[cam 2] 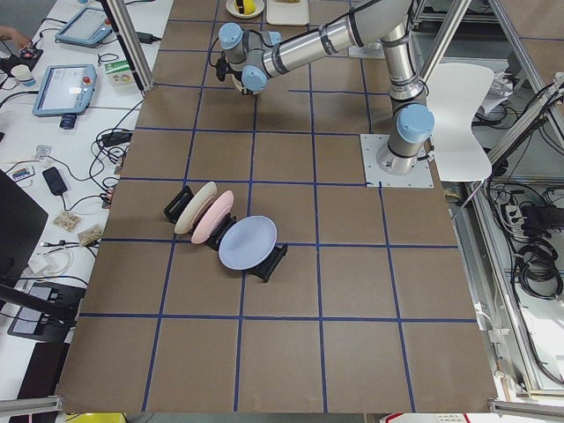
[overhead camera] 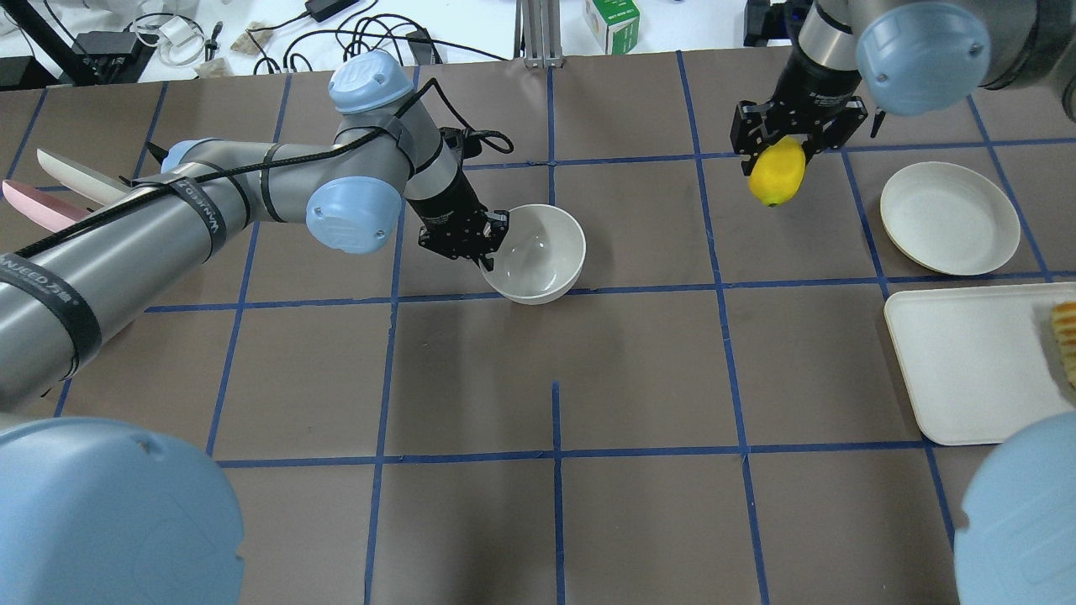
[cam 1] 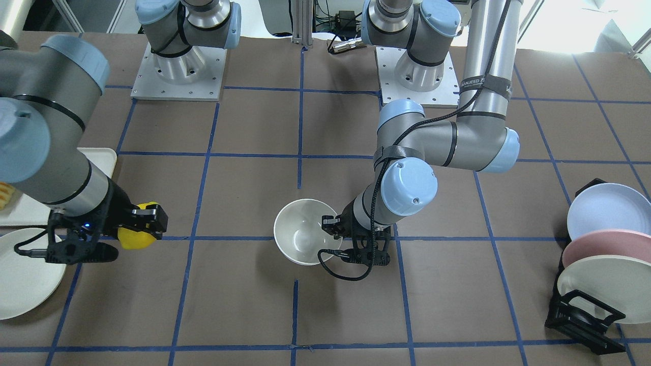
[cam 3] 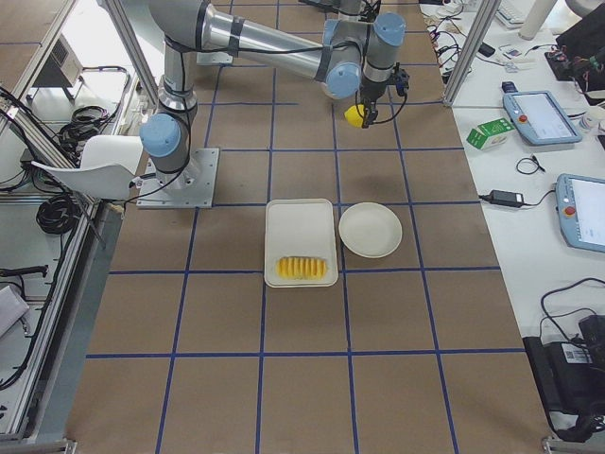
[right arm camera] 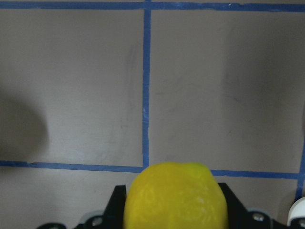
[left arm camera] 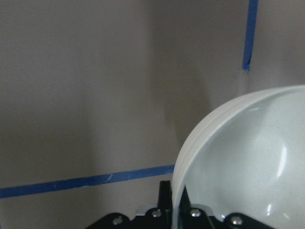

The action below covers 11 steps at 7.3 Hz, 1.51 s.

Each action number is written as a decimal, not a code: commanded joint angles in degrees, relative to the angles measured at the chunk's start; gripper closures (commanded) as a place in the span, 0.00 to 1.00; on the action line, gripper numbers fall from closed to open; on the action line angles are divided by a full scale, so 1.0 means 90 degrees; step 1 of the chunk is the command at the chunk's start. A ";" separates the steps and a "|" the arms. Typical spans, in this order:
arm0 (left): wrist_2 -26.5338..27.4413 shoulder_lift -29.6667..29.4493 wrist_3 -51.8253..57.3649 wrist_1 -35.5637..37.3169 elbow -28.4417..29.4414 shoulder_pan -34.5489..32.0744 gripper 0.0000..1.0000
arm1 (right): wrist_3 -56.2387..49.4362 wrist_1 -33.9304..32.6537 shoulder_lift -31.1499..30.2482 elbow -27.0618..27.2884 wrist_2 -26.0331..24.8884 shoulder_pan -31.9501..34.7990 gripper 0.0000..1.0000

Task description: Place bowl and put lemon in it

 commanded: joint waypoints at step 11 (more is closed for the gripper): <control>0.1677 0.2904 0.1767 -0.2702 0.0547 0.1245 0.00 | 0.4222 -0.1888 0.1216 0.0113 0.0000 0.2672 0.81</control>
